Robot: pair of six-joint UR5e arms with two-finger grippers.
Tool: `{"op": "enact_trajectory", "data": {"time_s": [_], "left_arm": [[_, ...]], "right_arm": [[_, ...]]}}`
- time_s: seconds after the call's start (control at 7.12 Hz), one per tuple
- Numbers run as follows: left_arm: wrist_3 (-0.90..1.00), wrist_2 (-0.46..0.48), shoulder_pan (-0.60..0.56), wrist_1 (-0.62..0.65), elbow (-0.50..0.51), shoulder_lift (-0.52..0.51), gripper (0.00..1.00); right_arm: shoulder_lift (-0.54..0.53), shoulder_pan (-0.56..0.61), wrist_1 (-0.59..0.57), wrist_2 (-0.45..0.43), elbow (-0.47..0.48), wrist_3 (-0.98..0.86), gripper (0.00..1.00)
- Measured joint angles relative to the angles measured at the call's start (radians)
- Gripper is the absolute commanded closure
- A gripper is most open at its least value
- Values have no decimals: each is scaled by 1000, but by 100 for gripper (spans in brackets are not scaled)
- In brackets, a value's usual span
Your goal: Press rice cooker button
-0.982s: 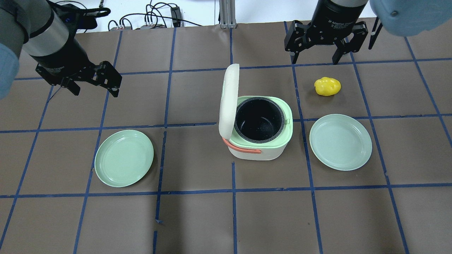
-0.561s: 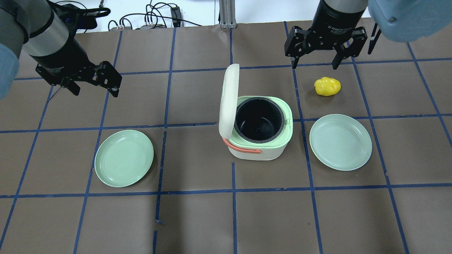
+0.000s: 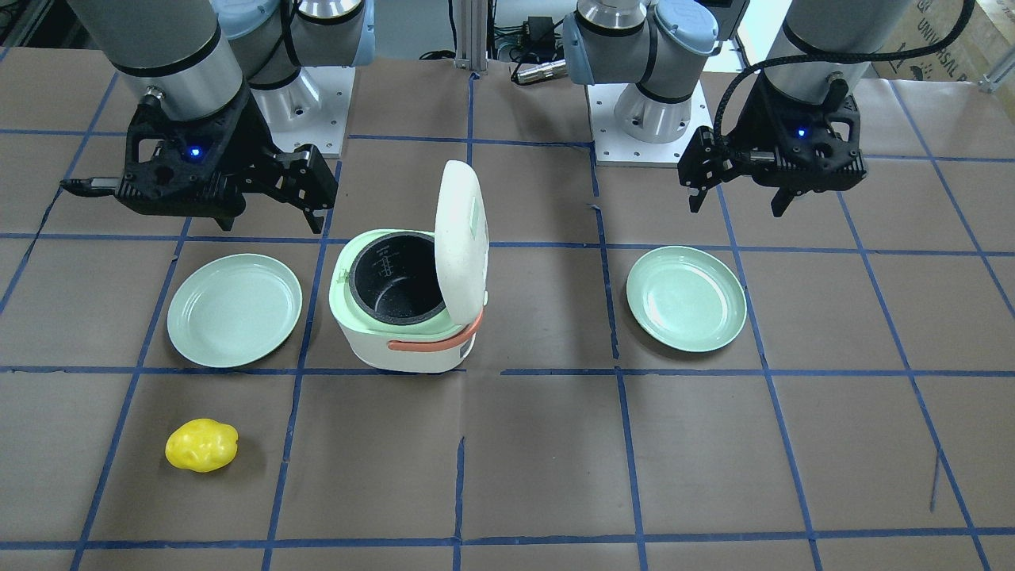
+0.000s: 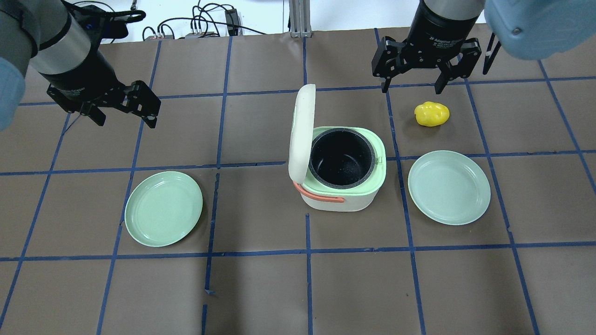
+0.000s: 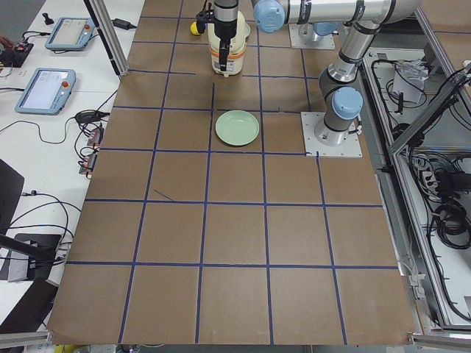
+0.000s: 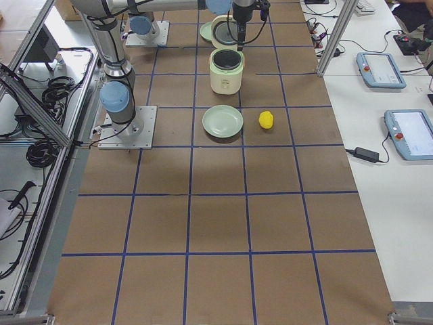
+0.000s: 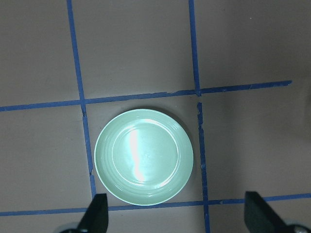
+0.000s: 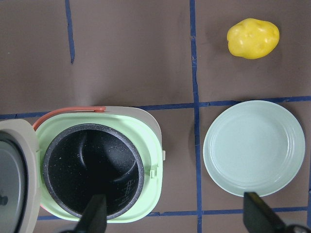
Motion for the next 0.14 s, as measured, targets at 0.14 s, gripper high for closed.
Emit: {"op": "enact_trajectory", "data": {"time_s": [0.14], "left_arm": [[0, 0, 0, 0, 0, 0, 0]], "right_arm": [[-1, 1, 0, 1, 1, 0, 0]]}}
